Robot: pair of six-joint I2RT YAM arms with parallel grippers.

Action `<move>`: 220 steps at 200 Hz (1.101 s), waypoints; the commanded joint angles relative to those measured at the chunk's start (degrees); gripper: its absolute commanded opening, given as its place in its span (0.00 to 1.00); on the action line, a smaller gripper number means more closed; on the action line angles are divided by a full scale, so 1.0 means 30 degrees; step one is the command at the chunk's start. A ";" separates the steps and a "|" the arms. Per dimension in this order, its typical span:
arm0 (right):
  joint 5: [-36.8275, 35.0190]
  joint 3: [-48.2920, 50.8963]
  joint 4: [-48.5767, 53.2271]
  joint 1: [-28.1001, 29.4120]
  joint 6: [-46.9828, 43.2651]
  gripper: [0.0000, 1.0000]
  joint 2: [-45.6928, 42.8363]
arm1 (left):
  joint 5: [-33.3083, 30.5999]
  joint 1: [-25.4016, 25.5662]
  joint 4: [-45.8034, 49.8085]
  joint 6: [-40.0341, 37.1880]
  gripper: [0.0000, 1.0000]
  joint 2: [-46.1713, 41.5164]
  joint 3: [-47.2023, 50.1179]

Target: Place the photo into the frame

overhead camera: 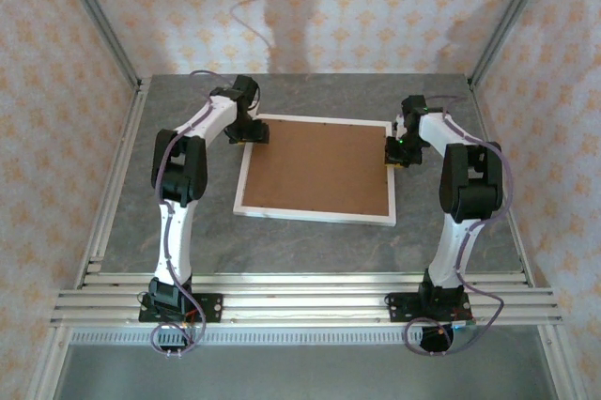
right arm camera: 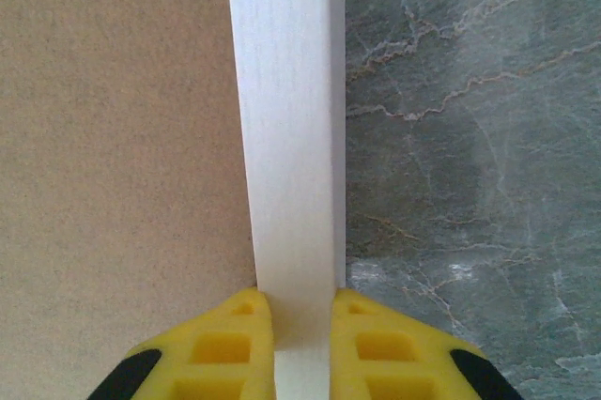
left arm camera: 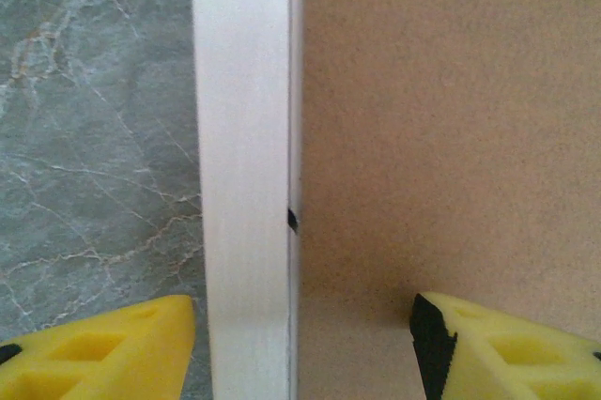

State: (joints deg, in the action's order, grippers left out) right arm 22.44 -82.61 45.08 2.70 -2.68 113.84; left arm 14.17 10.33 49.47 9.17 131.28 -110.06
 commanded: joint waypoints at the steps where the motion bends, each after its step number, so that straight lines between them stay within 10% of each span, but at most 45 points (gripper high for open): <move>1: 0.0191 0.0193 0.0090 0.0506 -0.0254 0.15 0.1185 | -0.0316 -0.0766 0.0208 0.0418 0.66 -0.0948 -0.0112; 220: 0.0532 0.0195 -0.0057 0.0506 -0.0082 0.15 0.1424 | -0.0012 -0.1692 -0.0087 0.0488 0.65 0.1312 -0.0481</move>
State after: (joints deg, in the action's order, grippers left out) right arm 22.50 -82.63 45.08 2.70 -2.68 113.91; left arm 16.27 5.63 45.56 10.66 133.12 -112.16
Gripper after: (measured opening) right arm 0.148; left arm 0.651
